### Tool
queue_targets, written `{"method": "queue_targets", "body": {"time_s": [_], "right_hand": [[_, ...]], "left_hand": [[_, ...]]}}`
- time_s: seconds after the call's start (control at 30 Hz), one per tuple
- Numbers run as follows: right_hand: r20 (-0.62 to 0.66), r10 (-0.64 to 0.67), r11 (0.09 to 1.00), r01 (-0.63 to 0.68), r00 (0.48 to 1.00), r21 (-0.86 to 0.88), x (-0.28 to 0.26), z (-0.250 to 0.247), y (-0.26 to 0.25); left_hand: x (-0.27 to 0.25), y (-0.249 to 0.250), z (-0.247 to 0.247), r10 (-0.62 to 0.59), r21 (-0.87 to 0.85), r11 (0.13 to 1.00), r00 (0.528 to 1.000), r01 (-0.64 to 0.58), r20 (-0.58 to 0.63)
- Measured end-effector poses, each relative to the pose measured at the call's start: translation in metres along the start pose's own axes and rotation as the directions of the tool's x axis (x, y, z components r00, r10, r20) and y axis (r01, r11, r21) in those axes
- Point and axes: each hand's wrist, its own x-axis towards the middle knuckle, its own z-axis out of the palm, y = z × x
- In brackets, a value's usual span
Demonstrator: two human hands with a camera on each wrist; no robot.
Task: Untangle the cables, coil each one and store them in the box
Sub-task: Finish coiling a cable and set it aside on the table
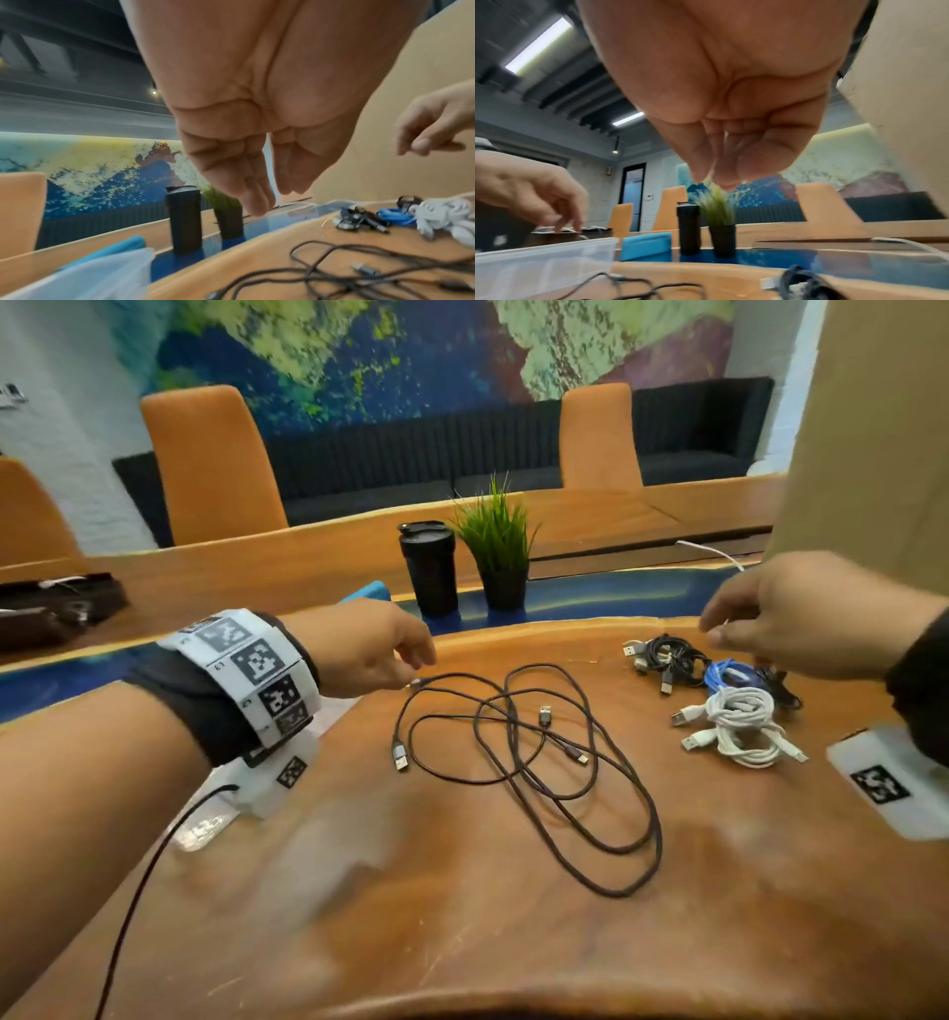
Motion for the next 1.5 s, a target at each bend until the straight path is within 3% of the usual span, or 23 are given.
{"method": "queue_targets", "body": {"time_s": [0.1,0.27,0.4,0.5,0.63,0.73,0.83,0.9,0.97,1.07,1.13,1.23,1.4,1.5], "right_hand": [[0.188,-0.145,0.989,0.137,0.971,0.056,0.001,0.009,-0.041],[0.355,-0.203,0.976,0.218,0.912,-0.001,0.026,0.051,-0.091],[0.442,-0.128,0.965,0.214,0.888,-0.15,0.041,0.075,-0.107],[0.55,-0.037,0.975,0.152,0.834,-0.165,0.043,0.089,-0.107],[0.503,0.0,0.974,0.114,0.864,-0.195,0.046,0.099,-0.102],[0.501,0.06,0.981,0.041,0.864,-0.189,0.052,0.099,-0.099],[0.476,0.095,0.979,0.006,0.874,-0.206,0.054,0.099,-0.097],[0.451,0.089,0.979,0.007,0.888,-0.206,0.054,0.099,-0.098],[0.453,0.105,0.981,-0.017,0.885,-0.196,0.052,0.098,-0.1],[0.436,0.101,0.978,-0.01,0.894,-0.206,0.046,0.094,-0.103],[0.424,0.103,0.983,-0.028,0.9,-0.181,0.044,0.092,-0.103],[0.364,0.091,0.99,-0.044,0.927,-0.135,0.041,0.085,-0.104],[0.025,-0.042,0.986,0.038,0.999,0.161,0.033,0.041,-0.114],[-0.048,-0.159,0.865,0.162,0.986,0.476,0.018,0.015,-0.132]], "left_hand": [[-0.002,-0.002,0.011,-0.001,0.069,0.998,0.994,-0.006,0.108],[-0.001,0.022,0.052,0.012,0.136,0.989,0.955,-0.055,0.297],[0.004,0.037,0.077,0.015,0.168,0.984,0.958,-0.065,0.287],[0.007,0.04,0.081,0.046,0.206,0.973,0.964,-0.102,0.26],[0.007,0.037,0.081,0.082,0.243,0.955,0.942,-0.167,0.327],[-0.005,0.032,0.062,0.18,0.126,0.969,0.956,-0.213,0.231],[-0.018,0.015,0.016,0.156,-0.176,0.971,0.986,-0.164,-0.058],[-0.024,0.003,-0.015,0.051,-0.424,0.894,0.973,-0.146,-0.227],[-0.027,-0.002,-0.036,-0.061,-0.677,0.71,0.94,-0.196,-0.336],[-0.028,0.004,-0.053,-0.232,-0.888,0.363,0.896,-0.282,-0.379],[-0.026,0.01,-0.058,-0.289,-0.918,0.241,0.879,-0.316,-0.379],[-0.023,0.019,-0.063,-0.336,-0.924,0.176,0.862,-0.338,-0.379],[-0.022,0.032,-0.076,-0.357,-0.914,0.086,0.844,-0.398,-0.401],[-0.022,0.039,-0.091,-0.363,-0.891,0.042,0.824,-0.453,-0.436]]}}
